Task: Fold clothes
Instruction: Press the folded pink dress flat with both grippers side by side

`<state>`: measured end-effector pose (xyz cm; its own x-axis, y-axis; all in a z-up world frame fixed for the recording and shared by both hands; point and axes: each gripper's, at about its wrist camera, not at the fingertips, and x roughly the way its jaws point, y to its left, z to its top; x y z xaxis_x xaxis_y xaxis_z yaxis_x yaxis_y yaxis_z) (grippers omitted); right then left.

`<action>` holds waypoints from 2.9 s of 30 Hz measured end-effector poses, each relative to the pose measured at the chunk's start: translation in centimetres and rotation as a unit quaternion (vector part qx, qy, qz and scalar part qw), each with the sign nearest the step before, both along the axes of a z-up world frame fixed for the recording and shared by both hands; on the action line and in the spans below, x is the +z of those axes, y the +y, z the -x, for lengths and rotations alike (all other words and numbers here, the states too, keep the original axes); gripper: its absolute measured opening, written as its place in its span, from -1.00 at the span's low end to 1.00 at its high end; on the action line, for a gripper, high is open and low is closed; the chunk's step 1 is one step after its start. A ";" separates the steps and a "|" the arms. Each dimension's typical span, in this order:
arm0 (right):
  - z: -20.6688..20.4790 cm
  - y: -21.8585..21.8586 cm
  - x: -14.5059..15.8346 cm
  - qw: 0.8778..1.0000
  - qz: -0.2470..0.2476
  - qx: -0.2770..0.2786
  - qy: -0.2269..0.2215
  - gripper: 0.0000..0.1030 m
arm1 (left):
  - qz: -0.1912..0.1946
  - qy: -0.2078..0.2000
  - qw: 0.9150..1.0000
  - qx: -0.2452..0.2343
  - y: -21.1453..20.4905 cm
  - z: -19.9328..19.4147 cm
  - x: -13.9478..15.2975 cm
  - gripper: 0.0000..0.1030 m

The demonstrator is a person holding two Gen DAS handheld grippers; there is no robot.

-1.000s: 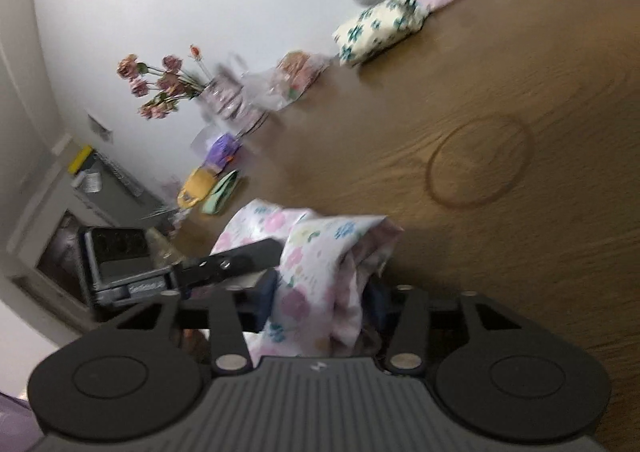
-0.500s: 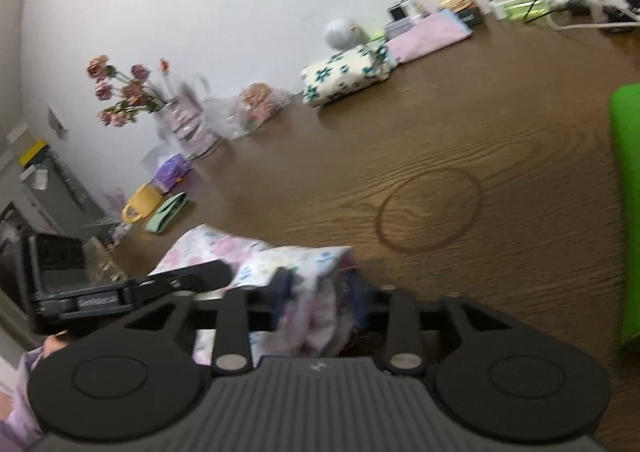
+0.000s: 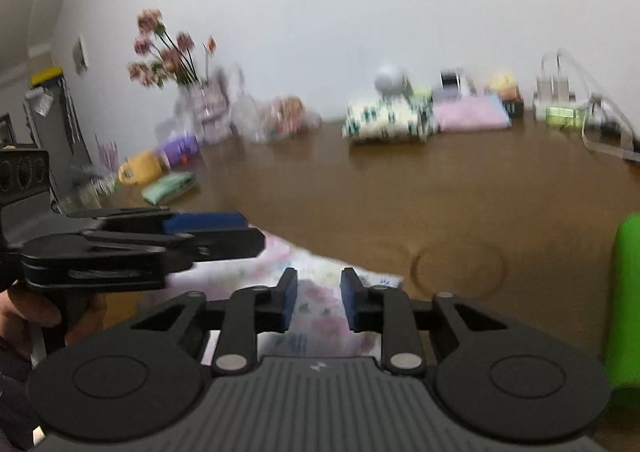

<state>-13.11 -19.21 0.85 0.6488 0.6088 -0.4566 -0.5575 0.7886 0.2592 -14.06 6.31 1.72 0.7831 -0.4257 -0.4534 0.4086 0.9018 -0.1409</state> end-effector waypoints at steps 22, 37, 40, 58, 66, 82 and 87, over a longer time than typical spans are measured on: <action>-0.2 0.5 -1.7 1.000 0.000 0.021 0.023 -0.56 | 0.016 0.032 0.999 0.007 1.3 -0.7 -2.1 -0.51; 0.1 0.4 -1.9 1.000 -0.007 0.019 0.019 -0.56 | 0.018 0.031 0.999 0.004 1.4 -0.8 -2.1 -0.51; 0.1 0.5 -1.9 1.000 -0.008 0.018 0.018 -0.56 | 0.018 0.031 0.999 0.004 1.4 -0.8 -2.1 -0.51; 0.2 0.4 -2.0 1.000 -0.010 0.018 0.015 -0.56 | 0.019 0.031 0.999 0.006 1.3 -0.7 -2.2 -0.50; 0.4 0.5 -2.0 1.000 -0.010 0.018 0.015 -0.56 | 0.020 0.031 0.999 0.006 1.3 -0.7 -2.2 -0.50; 0.3 0.5 -2.0 1.000 -0.010 0.018 0.015 -0.56 | 0.019 0.030 0.999 0.005 1.4 -0.7 -2.2 -0.50; 0.3 0.4 -2.0 1.000 -0.010 0.019 0.015 -0.56 | 0.019 0.030 0.999 0.005 1.4 -0.7 -2.2 -0.50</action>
